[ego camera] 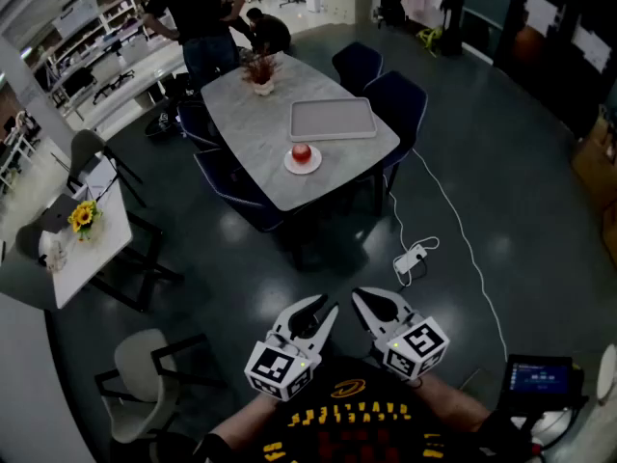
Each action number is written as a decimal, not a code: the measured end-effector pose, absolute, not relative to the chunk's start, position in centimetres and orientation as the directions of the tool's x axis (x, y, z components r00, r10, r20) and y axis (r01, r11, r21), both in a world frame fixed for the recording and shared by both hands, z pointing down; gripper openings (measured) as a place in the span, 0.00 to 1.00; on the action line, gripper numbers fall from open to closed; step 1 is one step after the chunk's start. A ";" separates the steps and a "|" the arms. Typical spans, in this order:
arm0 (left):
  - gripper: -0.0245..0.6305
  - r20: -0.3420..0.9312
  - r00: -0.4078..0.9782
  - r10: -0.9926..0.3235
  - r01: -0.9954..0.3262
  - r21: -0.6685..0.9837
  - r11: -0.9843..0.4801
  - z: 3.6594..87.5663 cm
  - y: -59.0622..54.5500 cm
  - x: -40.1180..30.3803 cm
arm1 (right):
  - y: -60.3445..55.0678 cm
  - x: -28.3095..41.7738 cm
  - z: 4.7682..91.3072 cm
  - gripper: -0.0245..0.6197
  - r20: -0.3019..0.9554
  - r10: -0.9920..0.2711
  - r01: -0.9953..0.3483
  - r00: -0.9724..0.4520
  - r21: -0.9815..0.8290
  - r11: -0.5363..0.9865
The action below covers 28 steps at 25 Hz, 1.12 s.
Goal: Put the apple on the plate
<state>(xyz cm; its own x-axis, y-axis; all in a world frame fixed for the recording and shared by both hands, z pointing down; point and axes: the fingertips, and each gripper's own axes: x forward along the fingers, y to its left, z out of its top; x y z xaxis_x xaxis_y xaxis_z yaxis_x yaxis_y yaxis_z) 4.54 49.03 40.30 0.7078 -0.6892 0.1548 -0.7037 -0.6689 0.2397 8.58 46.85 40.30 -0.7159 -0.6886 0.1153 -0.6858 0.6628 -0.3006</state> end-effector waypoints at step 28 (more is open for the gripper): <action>0.18 0.197 0.687 -0.700 -0.720 0.317 -0.617 41.8 40.8 1.6 | 39.2 6.9 43.1 0.05 0.139 -0.702 -0.686 -0.699 -0.410 0.602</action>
<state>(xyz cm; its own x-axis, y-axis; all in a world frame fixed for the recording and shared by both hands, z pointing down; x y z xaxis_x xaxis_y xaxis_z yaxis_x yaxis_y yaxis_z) 1.65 40.77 41.80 0.6868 -0.6996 0.1973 -0.7199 -0.6172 0.3175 6.85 39.18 43.13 -0.6989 -0.7015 0.1394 -0.6856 0.6016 -0.4098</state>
